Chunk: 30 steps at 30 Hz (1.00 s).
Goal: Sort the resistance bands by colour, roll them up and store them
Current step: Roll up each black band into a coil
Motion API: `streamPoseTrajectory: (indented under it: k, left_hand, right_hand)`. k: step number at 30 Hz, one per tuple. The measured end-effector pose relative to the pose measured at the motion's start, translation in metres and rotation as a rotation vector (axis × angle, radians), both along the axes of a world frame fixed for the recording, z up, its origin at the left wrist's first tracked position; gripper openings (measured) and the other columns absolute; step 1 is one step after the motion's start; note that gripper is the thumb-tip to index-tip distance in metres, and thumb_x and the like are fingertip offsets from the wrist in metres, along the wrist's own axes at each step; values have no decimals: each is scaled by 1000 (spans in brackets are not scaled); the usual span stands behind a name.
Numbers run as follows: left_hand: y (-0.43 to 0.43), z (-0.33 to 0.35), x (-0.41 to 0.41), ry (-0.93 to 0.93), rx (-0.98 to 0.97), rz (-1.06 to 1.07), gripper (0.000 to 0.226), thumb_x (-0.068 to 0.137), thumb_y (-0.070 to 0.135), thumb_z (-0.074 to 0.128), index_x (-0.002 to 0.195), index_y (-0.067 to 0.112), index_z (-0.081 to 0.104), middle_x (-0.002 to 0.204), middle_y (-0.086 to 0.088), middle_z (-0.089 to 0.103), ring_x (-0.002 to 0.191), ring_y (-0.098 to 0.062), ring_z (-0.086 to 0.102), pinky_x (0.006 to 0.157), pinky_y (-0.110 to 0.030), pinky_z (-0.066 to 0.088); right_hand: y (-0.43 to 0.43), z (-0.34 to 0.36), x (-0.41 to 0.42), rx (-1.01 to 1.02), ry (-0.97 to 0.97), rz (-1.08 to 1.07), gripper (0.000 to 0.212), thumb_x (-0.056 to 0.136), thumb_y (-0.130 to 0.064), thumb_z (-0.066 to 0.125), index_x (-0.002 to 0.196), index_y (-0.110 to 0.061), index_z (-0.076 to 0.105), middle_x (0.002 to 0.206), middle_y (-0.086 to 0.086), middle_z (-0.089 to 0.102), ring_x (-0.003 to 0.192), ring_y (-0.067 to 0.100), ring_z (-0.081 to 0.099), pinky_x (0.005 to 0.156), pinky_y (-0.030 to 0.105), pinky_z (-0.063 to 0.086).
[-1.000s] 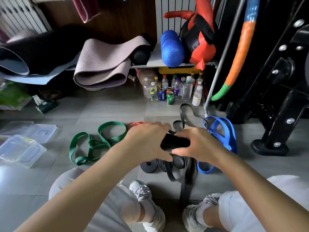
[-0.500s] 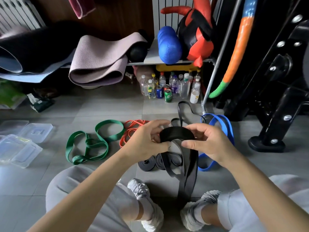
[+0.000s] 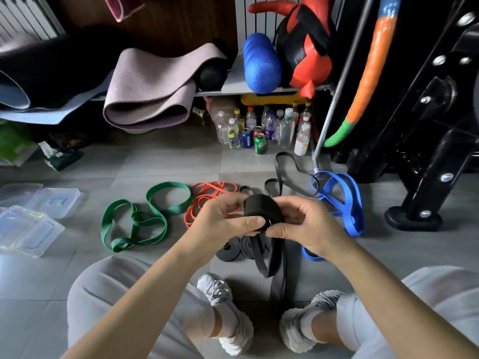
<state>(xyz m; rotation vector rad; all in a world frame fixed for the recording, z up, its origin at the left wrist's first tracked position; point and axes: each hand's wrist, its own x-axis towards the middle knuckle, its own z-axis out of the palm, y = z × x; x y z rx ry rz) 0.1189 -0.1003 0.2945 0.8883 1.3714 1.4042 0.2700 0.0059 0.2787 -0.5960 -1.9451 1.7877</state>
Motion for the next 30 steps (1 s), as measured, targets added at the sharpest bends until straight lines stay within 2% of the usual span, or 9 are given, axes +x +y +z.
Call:
streamPoseTrajectory:
  k: [6, 8, 9, 12, 14, 17, 22, 26, 30]
  left_hand:
    - [-2, -7, 9, -319, 12, 8, 35, 68, -6, 70, 101, 6, 65, 93, -11, 69, 85, -22, 68, 68, -28, 57]
    - [-3, -11, 9, -304, -32, -13, 37, 71, -1, 73, 105, 7, 63, 98, -12, 68, 86, -22, 68, 70, -29, 57]
    - [-4, -12, 6, -165, -65, -32, 38, 71, 7, 77, 106, 12, 63, 101, -10, 67, 85, -22, 68, 72, -31, 58]
    - [-3, -2, -5, 686, -182, -177, 56, 65, 44, 79, 116, 31, 59, 114, 5, 60, 83, -14, 65, 78, -30, 54]
    - [-1, 8, -5, 1141, -227, -284, 58, 71, 46, 73, 123, 30, 55, 114, 11, 57, 81, -6, 54, 75, -21, 44]
    - [1, 18, -1, 1303, -227, -378, 40, 79, 33, 67, 118, 22, 59, 104, 4, 65, 85, -12, 57, 76, -26, 45]
    - [1, 14, -8, 929, -154, -193, 29, 75, 18, 75, 103, 21, 67, 78, 13, 65, 71, 0, 60, 69, -13, 47]
    - [-2, 5, -7, 410, -43, -5, 38, 71, 1, 77, 97, 26, 66, 91, 2, 74, 87, -17, 69, 82, -34, 55]
    - [-5, -3, -3, -25, 17, 62, 37, 66, 6, 72, 103, 11, 67, 96, -14, 71, 87, -27, 65, 79, -34, 55]
  right_hand:
    - [-13, -18, -2, -14, 75, -40, 42, 64, -11, 80, 101, -26, 67, 95, -4, 74, 93, 12, 68, 85, 25, 53]
    - [-11, -21, 1, 12, 35, -69, 40, 63, -16, 78, 101, -26, 67, 97, 0, 74, 93, 16, 69, 86, 29, 53]
    - [-10, -23, 2, 25, -9, -68, 39, 62, -20, 79, 99, -28, 68, 97, -1, 74, 93, 15, 69, 86, 32, 54]
    - [-7, -28, 4, 168, -219, -4, 34, 63, -36, 78, 94, -26, 70, 90, 1, 73, 87, 19, 69, 82, 46, 54]
    - [-8, -29, 3, 296, -336, 31, 29, 67, -35, 74, 92, -23, 69, 79, 1, 70, 77, 18, 66, 74, 46, 54]
    - [-10, -24, -1, 395, -389, 40, 23, 66, -33, 72, 89, -28, 69, 71, -1, 67, 70, 12, 62, 68, 39, 52]
    - [-4, -17, 5, 202, -232, -16, 34, 63, -28, 81, 93, -35, 67, 87, -6, 72, 81, 2, 66, 75, 29, 53]
    - [0, -8, 9, 96, -69, -61, 43, 55, -37, 84, 94, -38, 66, 97, -11, 73, 94, 8, 67, 87, 28, 52]
    - [-7, -10, 7, 11, 81, -133, 38, 58, -18, 86, 89, -31, 69, 90, -9, 74, 88, 8, 68, 83, 21, 51]
